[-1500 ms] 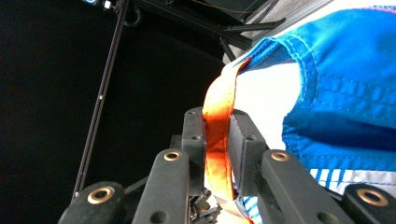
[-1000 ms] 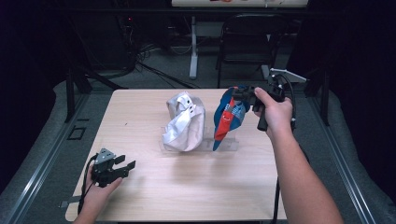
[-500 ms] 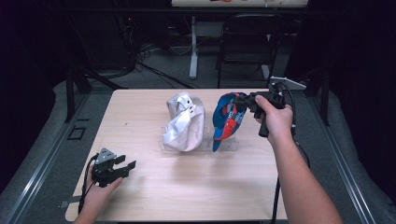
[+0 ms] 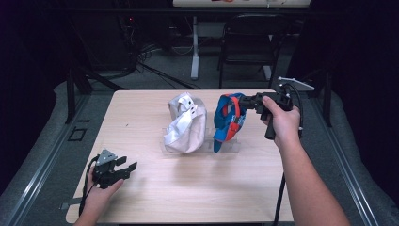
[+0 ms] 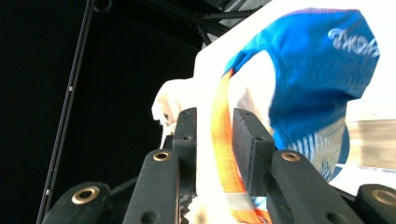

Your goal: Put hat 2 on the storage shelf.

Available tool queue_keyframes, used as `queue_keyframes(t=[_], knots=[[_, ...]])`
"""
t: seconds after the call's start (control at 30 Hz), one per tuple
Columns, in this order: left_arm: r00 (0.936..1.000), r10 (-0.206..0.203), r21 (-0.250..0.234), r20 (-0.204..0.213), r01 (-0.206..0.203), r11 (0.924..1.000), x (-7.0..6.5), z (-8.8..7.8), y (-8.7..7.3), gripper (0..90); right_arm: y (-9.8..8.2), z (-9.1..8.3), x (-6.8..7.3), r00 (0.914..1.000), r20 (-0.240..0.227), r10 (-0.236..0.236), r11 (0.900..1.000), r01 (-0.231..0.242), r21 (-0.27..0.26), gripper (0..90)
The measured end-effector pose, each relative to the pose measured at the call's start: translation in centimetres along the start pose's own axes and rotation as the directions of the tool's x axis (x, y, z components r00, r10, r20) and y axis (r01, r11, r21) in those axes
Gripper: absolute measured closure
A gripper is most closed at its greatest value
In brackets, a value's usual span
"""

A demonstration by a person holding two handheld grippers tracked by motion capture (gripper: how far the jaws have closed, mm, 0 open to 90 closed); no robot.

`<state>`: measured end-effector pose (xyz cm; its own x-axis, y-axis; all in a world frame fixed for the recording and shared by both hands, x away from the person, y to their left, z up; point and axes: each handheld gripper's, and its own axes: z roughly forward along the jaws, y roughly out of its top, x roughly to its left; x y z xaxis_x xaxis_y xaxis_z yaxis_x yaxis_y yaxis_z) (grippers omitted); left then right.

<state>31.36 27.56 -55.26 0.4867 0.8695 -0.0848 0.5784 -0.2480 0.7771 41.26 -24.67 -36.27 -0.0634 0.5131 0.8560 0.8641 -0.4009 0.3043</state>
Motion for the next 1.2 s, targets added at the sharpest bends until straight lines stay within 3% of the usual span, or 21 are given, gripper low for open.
queue_keyframes(t=[0.13,0.3,0.6,0.8,0.97,1.2], knots=[[1.0000,-0.002,0.001,0.001,0.002,1.0000,0.0,0.0,0.0,46.2,0.0,-0.6,-0.1,1.0000,-0.003,-0.005,1.000,0.005,-0.013,68.1],[1.0000,0.004,0.003,0.000,-0.004,1.0000,0.0,0.0,0.0,46.2,-0.3,-1.2,-0.1,0.9969,0.050,-0.061,0.998,0.062,-0.030,60.0],[1.0000,0.003,0.006,-0.002,-0.003,1.0000,0.0,0.1,0.0,46.2,-1.5,-1.6,-0.2,0.9734,0.143,-0.179,0.984,0.180,0.006,53.5],[1.0000,0.004,0.006,-0.003,-0.004,1.0000,0.0,0.1,0.0,46.1,-2.8,-1.6,-0.7,0.9629,0.154,-0.222,0.975,0.221,0.025,50.6],[1.0000,0.004,0.007,-0.004,-0.004,1.0000,0.0,0.1,-0.1,46.0,-3.7,-1.6,-0.9,0.9596,0.149,-0.239,0.971,0.235,0.042,48.1],[1.0000,0.001,0.008,-0.003,-0.001,1.0000,0.1,0.1,-0.1,45.9,-5.1,-1.6,-1.4,0.9385,0.165,-0.303,0.953,0.301,0.041,42.7]])
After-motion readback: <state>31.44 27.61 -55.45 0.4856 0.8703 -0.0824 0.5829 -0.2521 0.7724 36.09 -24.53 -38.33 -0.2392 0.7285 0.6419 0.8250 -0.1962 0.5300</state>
